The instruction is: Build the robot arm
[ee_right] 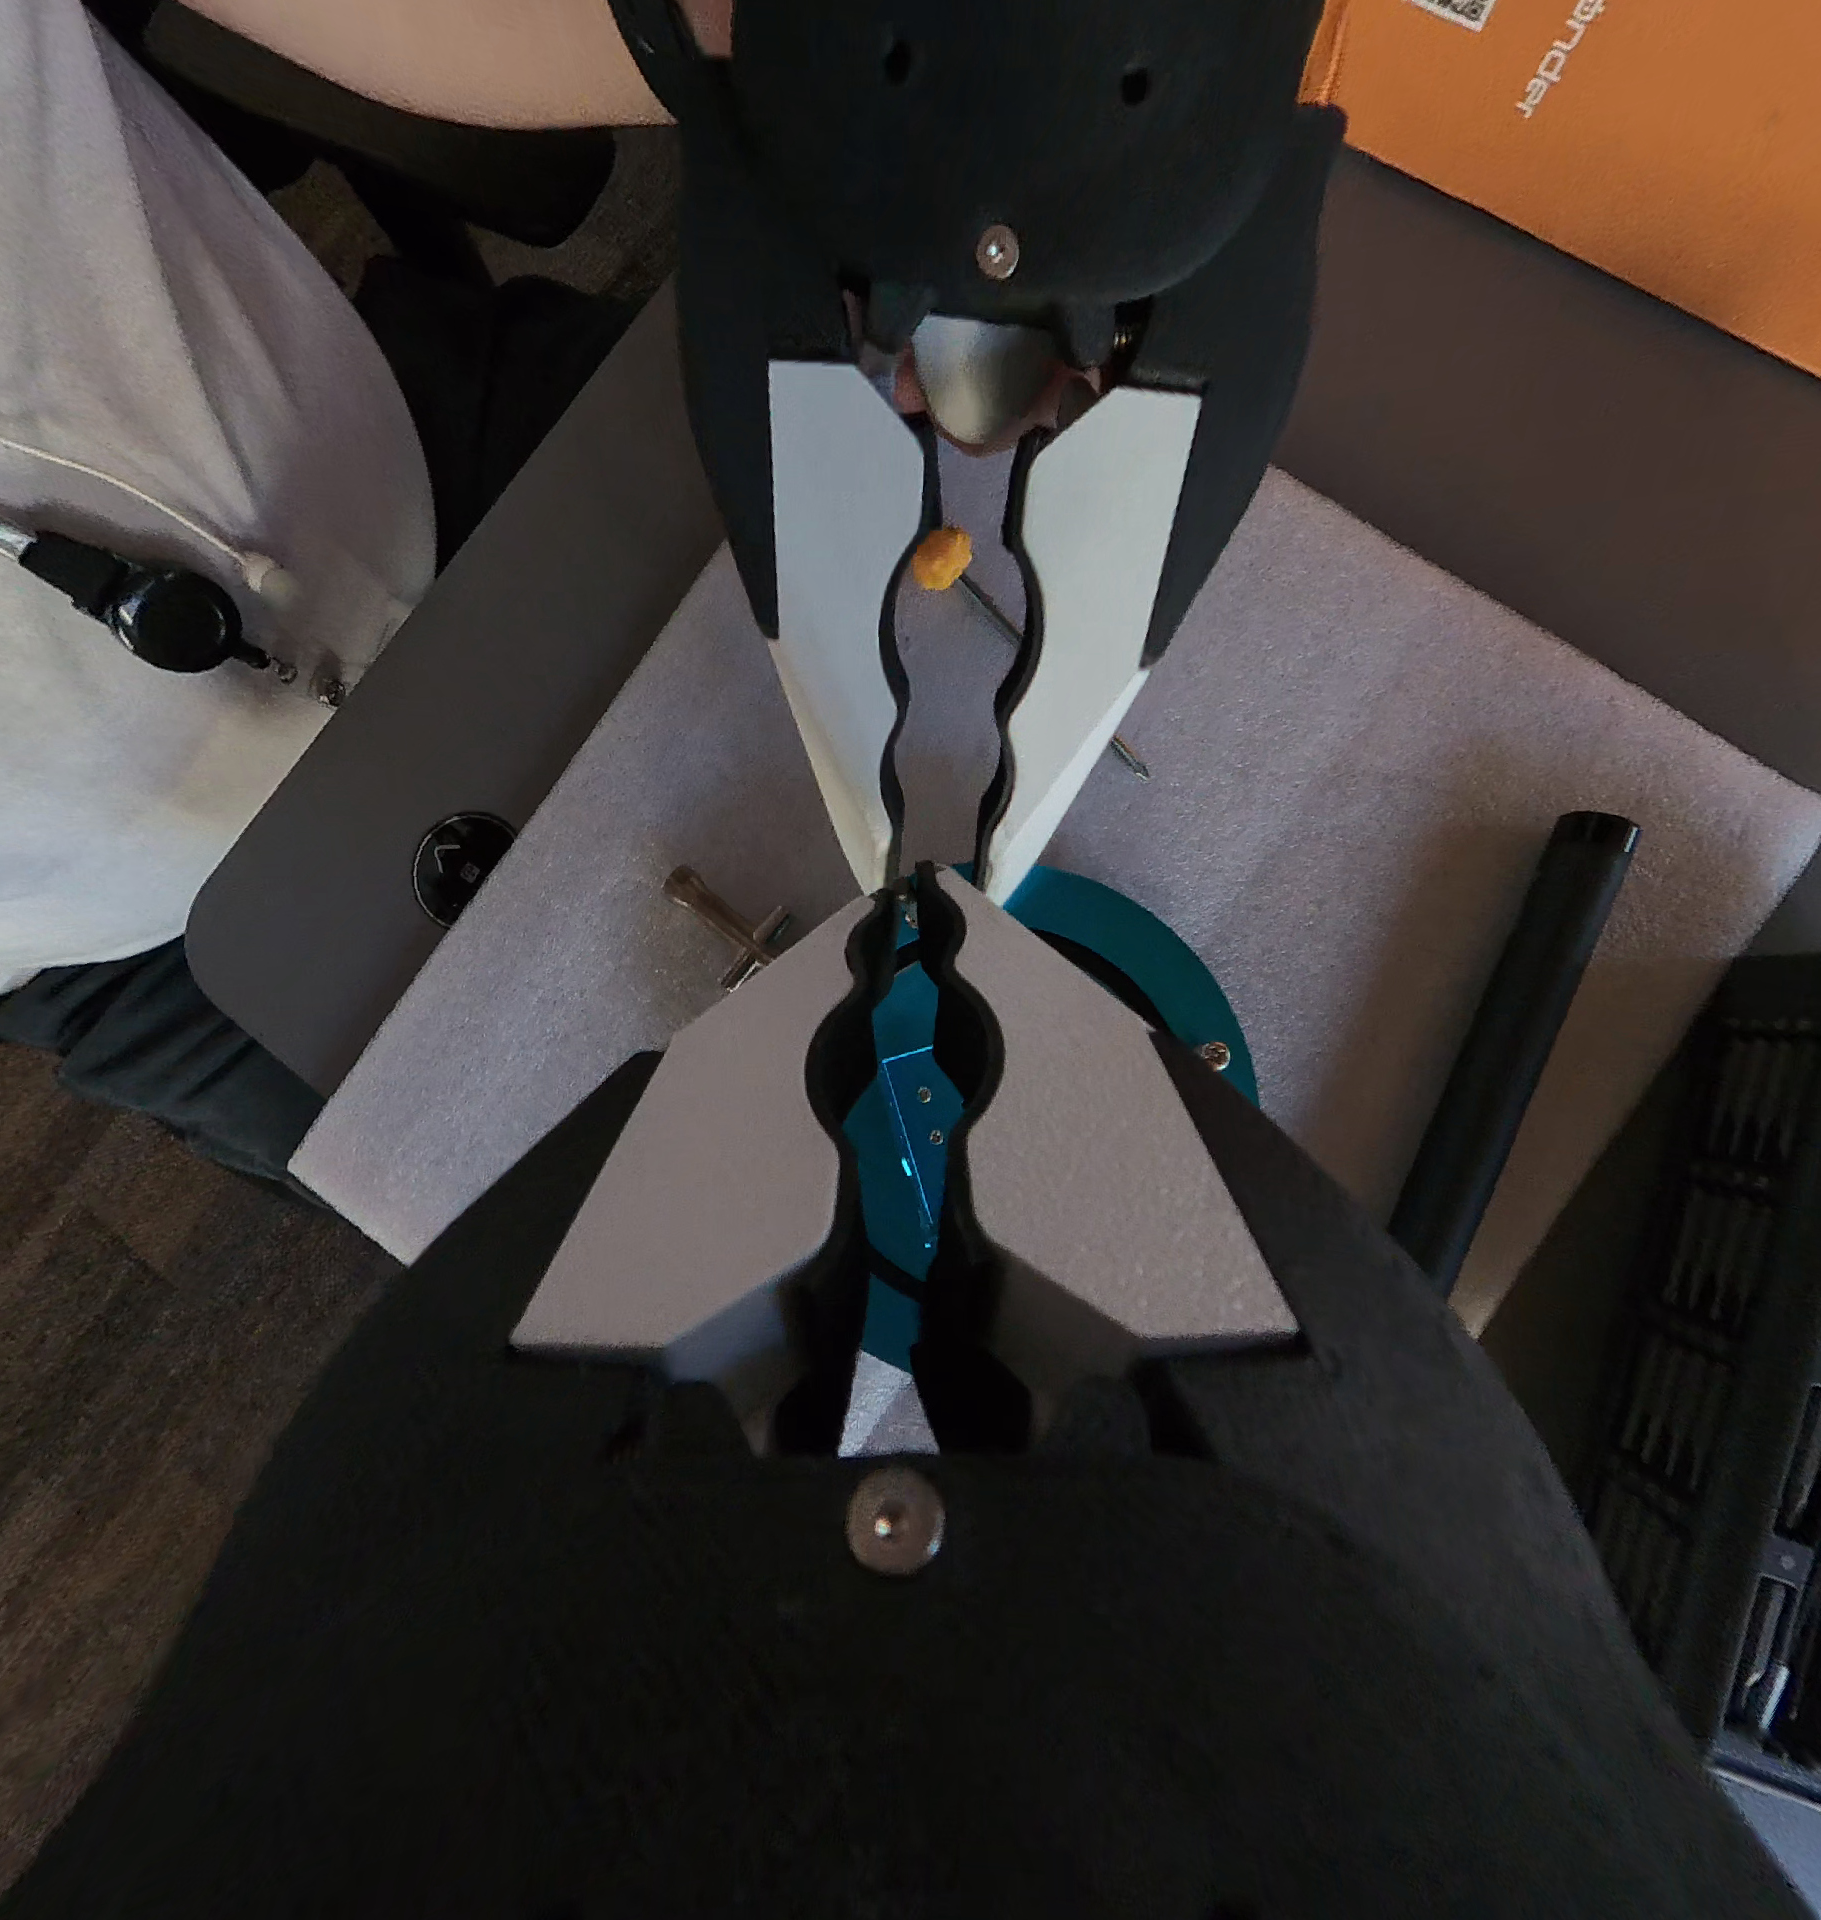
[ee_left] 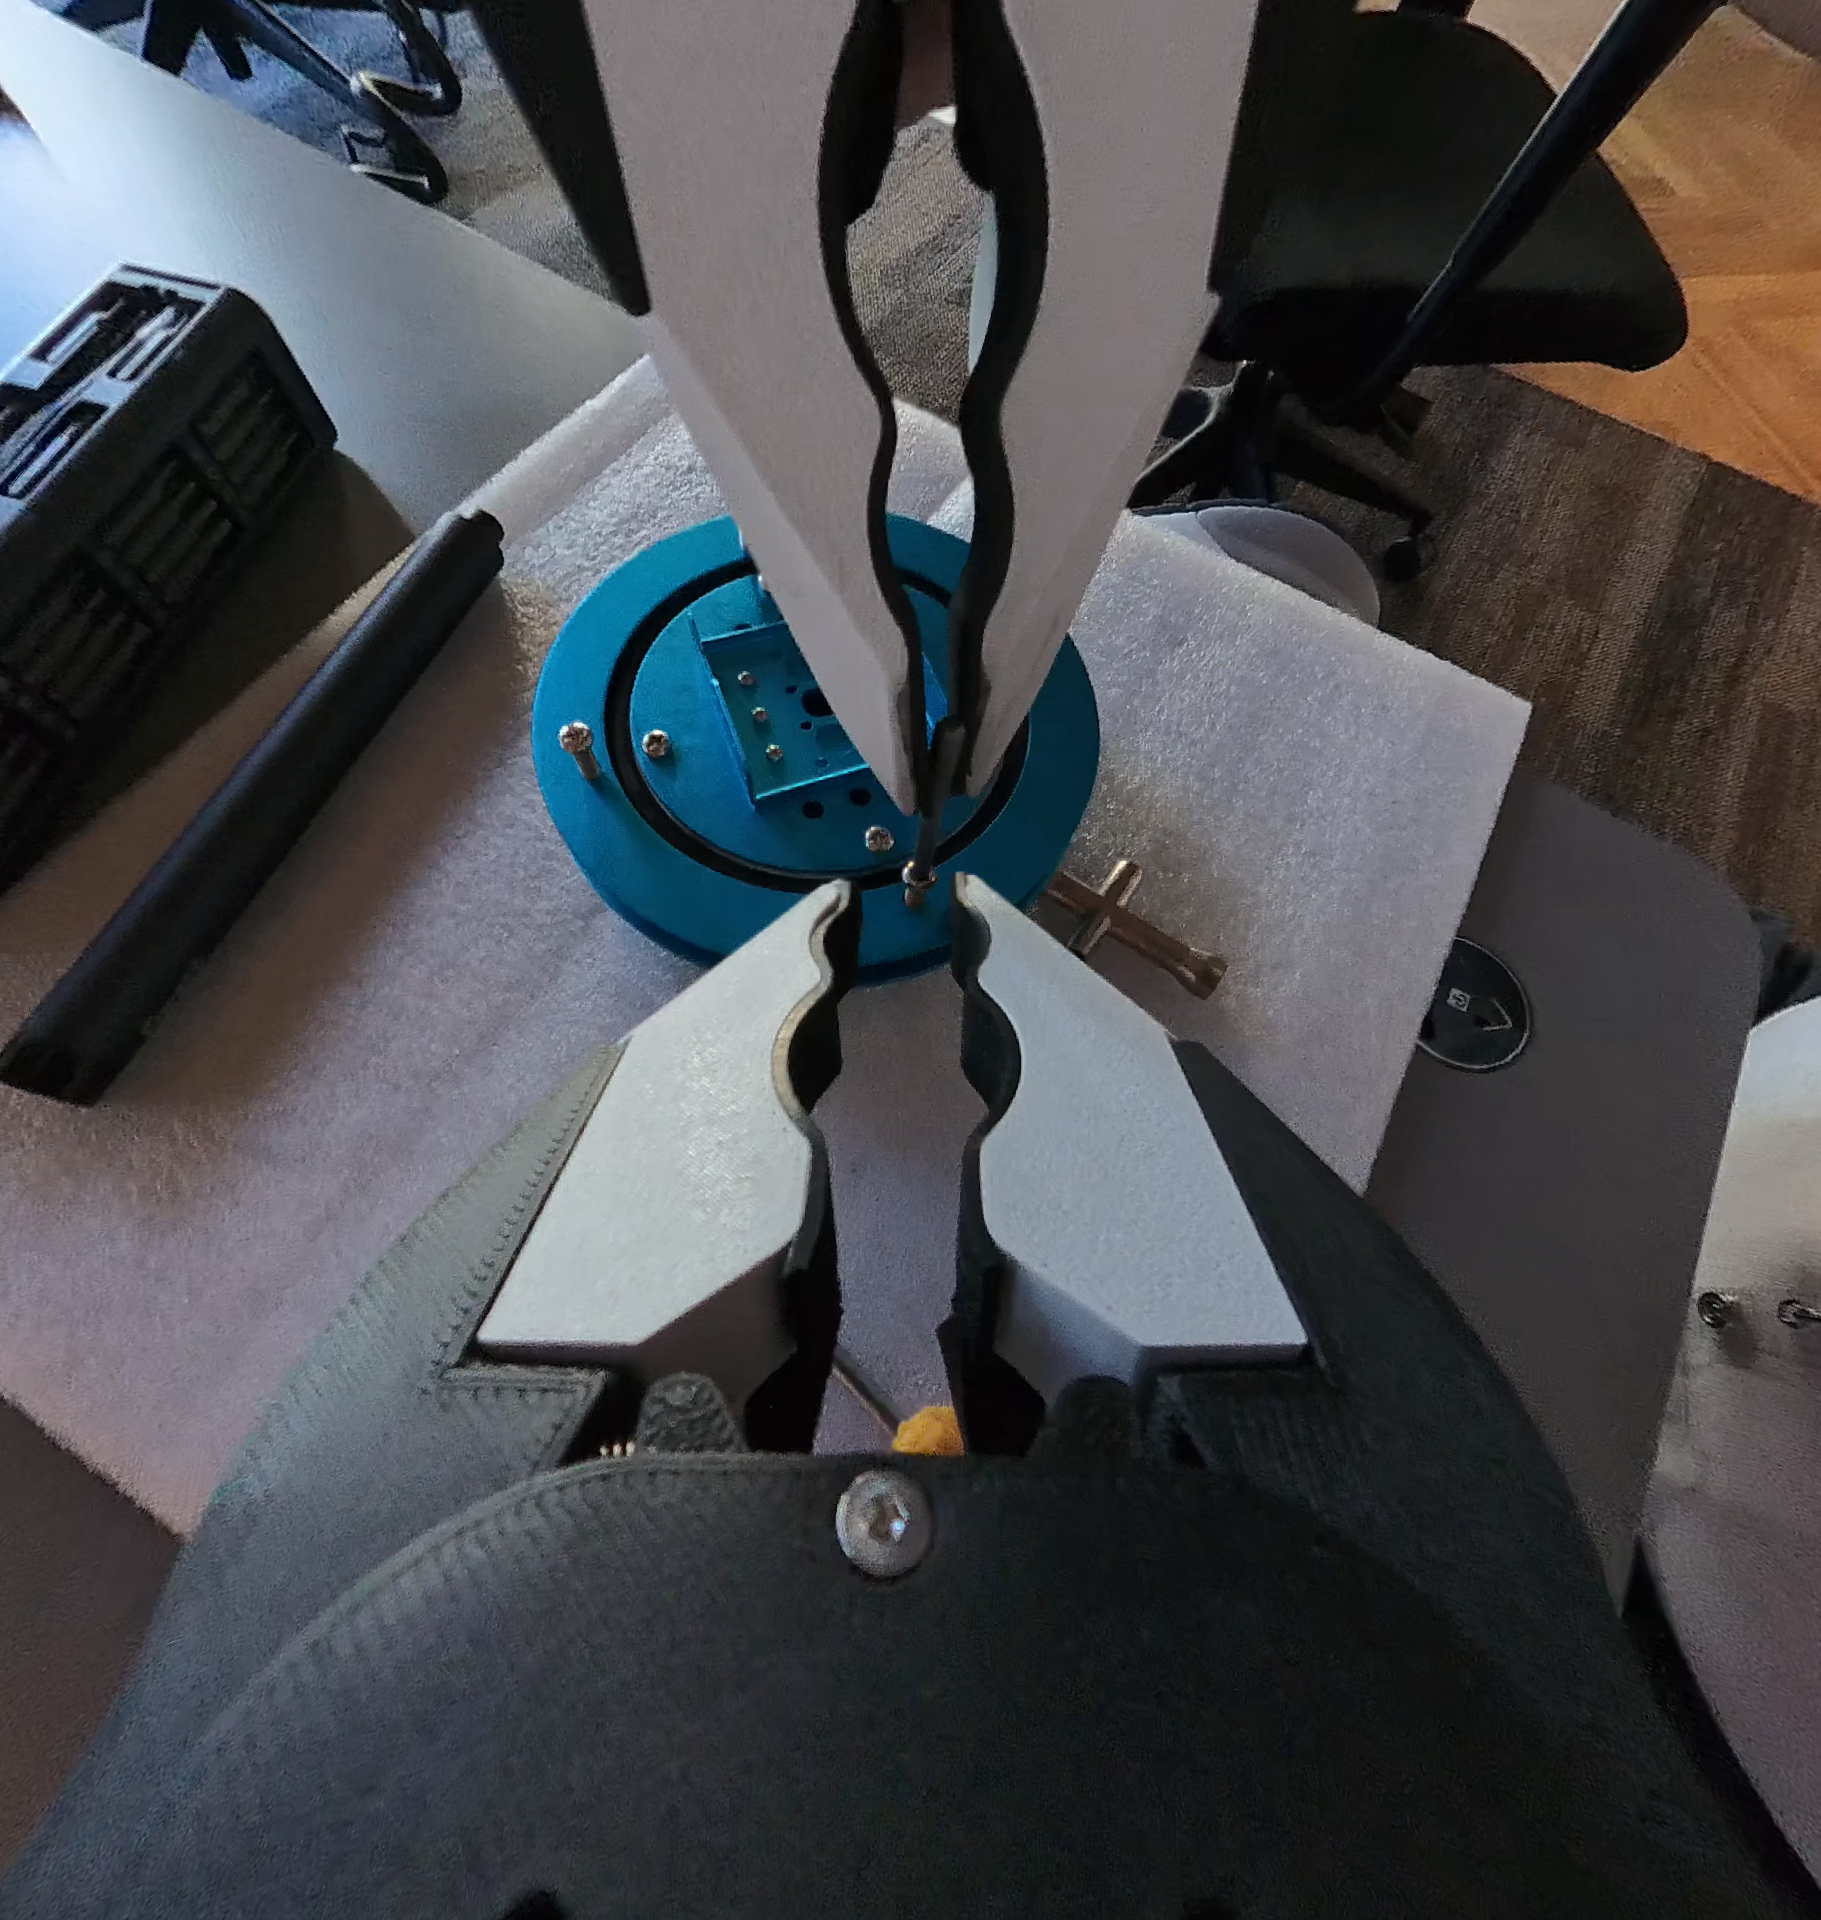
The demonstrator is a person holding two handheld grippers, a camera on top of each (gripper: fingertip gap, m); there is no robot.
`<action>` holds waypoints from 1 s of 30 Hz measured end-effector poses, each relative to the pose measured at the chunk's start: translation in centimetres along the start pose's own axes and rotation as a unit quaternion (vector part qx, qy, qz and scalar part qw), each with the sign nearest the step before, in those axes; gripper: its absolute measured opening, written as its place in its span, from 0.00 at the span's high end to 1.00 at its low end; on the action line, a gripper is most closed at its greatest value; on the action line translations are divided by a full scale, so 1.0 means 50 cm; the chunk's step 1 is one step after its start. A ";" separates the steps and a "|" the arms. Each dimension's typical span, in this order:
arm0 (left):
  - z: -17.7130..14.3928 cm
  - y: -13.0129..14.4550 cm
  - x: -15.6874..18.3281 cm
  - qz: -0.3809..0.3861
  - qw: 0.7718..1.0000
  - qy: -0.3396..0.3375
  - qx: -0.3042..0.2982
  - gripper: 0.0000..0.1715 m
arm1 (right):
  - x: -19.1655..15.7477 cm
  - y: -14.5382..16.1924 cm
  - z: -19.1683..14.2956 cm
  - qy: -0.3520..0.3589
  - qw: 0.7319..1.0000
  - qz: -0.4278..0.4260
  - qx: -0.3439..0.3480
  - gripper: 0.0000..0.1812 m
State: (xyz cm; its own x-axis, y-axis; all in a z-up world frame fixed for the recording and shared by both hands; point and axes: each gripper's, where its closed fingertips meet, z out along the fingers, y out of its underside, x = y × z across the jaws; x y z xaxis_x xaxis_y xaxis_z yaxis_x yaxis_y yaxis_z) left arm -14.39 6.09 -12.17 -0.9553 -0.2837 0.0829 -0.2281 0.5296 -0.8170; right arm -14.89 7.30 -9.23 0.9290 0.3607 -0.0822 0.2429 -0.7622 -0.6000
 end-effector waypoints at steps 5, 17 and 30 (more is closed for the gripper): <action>0.008 -0.004 0.003 0.006 1.000 0.008 0.016 0.94 | -0.001 0.002 0.000 -0.012 1.000 -0.012 -0.015 0.98; 0.001 0.001 0.016 0.001 1.000 0.016 0.026 0.91 | 0.006 0.010 -0.005 0.093 0.992 0.087 -0.009 0.98; -0.004 0.005 0.014 -0.006 0.999 -0.002 0.033 0.93 | 0.020 0.001 0.003 0.176 0.954 0.241 -0.008 0.98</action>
State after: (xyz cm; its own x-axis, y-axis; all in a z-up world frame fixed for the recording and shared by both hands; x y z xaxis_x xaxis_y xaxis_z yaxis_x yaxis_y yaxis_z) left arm -15.14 6.21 -12.20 -0.9519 -0.2925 0.0908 -0.2265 0.4729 -0.8515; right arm -14.01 7.70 -9.43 0.9694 -0.2346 -0.0722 -0.2352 -0.8031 -0.5475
